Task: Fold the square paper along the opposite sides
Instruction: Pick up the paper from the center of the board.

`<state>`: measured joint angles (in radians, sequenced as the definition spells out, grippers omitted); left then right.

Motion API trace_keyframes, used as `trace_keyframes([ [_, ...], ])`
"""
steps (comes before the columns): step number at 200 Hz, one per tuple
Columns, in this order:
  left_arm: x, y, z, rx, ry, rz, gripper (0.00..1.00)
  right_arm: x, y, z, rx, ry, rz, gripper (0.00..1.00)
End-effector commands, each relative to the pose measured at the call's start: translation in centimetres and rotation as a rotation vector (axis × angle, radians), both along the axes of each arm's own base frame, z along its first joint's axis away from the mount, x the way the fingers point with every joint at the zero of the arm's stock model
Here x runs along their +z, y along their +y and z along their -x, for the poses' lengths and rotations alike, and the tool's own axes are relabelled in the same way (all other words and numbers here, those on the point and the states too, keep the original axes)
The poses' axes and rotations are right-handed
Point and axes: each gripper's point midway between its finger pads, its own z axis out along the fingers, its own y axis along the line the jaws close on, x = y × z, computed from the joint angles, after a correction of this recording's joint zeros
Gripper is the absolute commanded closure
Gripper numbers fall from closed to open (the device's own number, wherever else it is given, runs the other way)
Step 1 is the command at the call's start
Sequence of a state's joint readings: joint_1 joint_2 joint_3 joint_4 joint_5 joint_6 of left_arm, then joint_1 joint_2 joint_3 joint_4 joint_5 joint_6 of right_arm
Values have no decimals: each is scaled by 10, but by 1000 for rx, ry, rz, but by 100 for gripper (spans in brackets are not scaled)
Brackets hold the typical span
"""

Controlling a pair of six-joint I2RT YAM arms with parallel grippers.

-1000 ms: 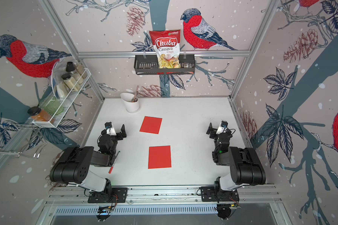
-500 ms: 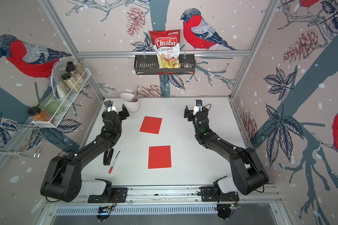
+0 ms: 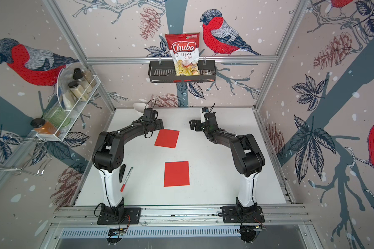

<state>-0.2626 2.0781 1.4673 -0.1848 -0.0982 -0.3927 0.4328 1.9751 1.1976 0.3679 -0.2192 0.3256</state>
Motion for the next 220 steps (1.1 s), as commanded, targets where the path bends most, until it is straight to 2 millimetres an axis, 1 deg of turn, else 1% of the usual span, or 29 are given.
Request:
trace_keyframes([
  [1,-21,-4,14,-14,106,42,14,-3,32,11,110,32,-102,0],
  [35,-53,-8,20,-28,176,51,13,-26,60,25,180,44,-102,0],
  [50,-67,-12,29,-33,211,87,13,-33,67,31,196,54,-101,2],
  [65,-74,-18,41,-39,225,137,15,-37,72,38,214,64,-109,4],
  [96,-78,-24,78,-39,248,226,15,-50,81,60,252,87,-91,6],
  [109,-80,-25,94,-35,257,257,15,-58,85,70,270,98,-82,7],
  [122,-83,-27,107,-39,264,290,15,-68,88,78,282,115,-75,8],
  [146,-93,-36,116,-59,293,316,15,-80,93,82,291,137,-72,9],
  [177,-97,-49,129,-98,322,306,15,-86,97,82,304,142,-72,9],
  [193,-98,-51,137,-107,334,316,16,-87,99,83,319,139,-79,9],
  [200,-95,-52,137,-108,330,324,17,-87,99,82,324,137,-84,9],
  [202,-99,-50,143,-105,344,322,17,-88,100,83,328,138,-86,10],
  [205,-100,-50,146,-105,349,323,17,-88,100,83,330,139,-89,10],
  [220,-98,-47,151,-99,351,315,17,-88,103,84,346,137,-105,10],
])
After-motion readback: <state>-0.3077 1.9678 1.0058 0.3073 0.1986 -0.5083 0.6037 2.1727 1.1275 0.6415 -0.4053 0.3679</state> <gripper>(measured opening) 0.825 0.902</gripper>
